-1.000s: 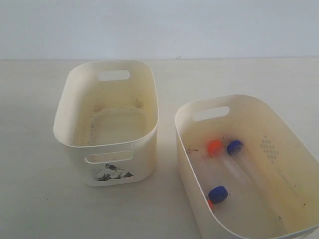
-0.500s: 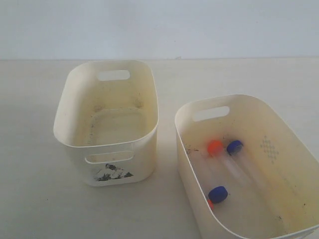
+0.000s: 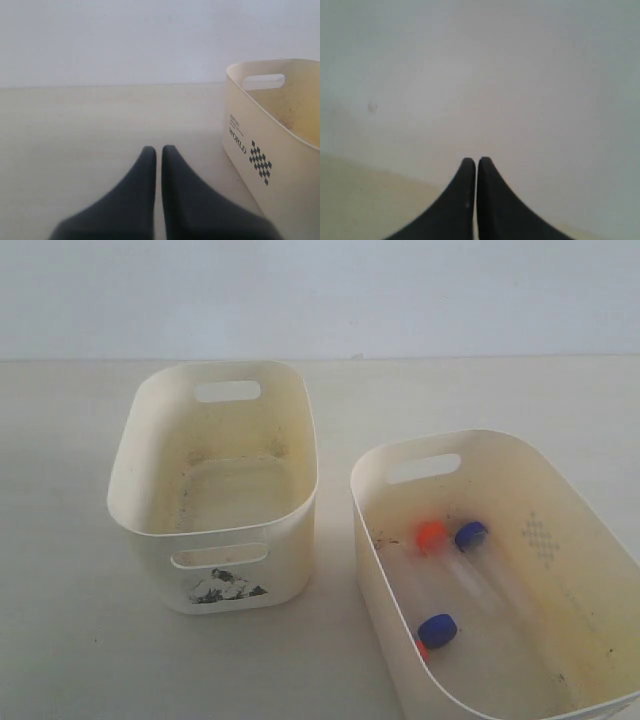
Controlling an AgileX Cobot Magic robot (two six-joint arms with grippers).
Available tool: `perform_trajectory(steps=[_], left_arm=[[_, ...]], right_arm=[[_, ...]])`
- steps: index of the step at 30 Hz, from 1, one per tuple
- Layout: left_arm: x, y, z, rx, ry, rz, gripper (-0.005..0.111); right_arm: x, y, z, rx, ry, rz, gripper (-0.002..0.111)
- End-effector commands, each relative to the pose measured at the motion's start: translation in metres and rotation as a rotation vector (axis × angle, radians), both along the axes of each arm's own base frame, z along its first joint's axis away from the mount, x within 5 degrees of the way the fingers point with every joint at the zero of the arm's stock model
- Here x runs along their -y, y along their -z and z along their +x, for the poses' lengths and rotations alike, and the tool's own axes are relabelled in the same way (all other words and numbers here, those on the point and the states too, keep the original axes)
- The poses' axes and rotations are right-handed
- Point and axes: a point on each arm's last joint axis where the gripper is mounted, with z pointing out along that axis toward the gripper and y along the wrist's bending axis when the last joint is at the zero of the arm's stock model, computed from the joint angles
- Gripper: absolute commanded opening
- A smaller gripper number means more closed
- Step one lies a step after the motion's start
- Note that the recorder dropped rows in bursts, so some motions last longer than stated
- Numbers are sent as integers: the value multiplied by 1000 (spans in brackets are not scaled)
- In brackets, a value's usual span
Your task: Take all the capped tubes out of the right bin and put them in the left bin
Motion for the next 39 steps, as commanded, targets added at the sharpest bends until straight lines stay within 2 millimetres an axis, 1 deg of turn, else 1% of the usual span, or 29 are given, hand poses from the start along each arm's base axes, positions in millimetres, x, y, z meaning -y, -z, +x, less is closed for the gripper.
perform_trajectory(steps=[1,4,5,10,12,14,15,17,20,21,24,26,28,29,30,31,32,33,34,35,36,37,38,39], left_arm=[[0,-2,0,11,-3,-7,4],[0,-2,0,11,-3,-7,4],[0,-2,0,11,-3,-7,4],[0,-2,0,11,-3,-7,4],[0,-2,0,11,-3,-7,4],[0,-2,0,11,-3,-7,4],[0,-2,0,11,-3,-7,4],[0,-2,0,11,-3,-7,4],[0,-2,0,11,-3,-7,4],[0,-2,0,11,-3,-7,4],[0,-2,0,11,-3,-7,4],[0,-2,0,11,-3,-7,4],[0,-2,0,11,-3,-7,4],[0,-2,0,11,-3,-7,4],[0,-2,0,11,-3,-7,4],[0,-2,0,11,-3,-7,4],[0,-2,0,11,-3,-7,4],[0,-2,0,11,-3,-7,4],[0,-2,0,11,-3,-7,4],[0,-2,0,11,-3,-7,4],[0,-2,0,11,-3,-7,4],[0,-2,0,11,-3,-7,4],[0,-2,0,11,-3,-7,4],[0,-2,0,11,-3,-7,4]], right_arm=[[4,-8,54,-277,-28,-4,1],[8,-10,89,-265,-22,10,1],[9,-10,97,-255,-23,27,1],[6,-1,138,-224,-67,230,1],[3,5,152,-252,-108,314,1],[-2,19,166,-342,-155,387,1],[-5,28,172,-413,-182,408,1],[-9,48,182,-576,-237,415,1],[-17,85,196,-864,-311,405,1],[-21,93,199,-934,-331,397,1],[-36,115,216,-1020,-365,371,1],[-55,129,220,-1078,-402,305,1],[-73,142,219,-1134,-416,226,0],[-89,156,212,-1200,-397,163,0],[-94,165,208,-1235,-373,135,0],[-100,179,202,-1290,-323,81,0],[-101,187,199,-1320,-302,67,0],[-102,203,193,-1367,-290,73,0],[-102,213,192,-1367,-285,84,0],[-102,228,193,-1333,-270,103,0],[-101,249,191,-1308,-253,137,0],[-101,258,189,-1292,-247,161,0],[-102,272,186,-1264,-242,207,0],[-102,279,185,-1245,-243,221,0]])
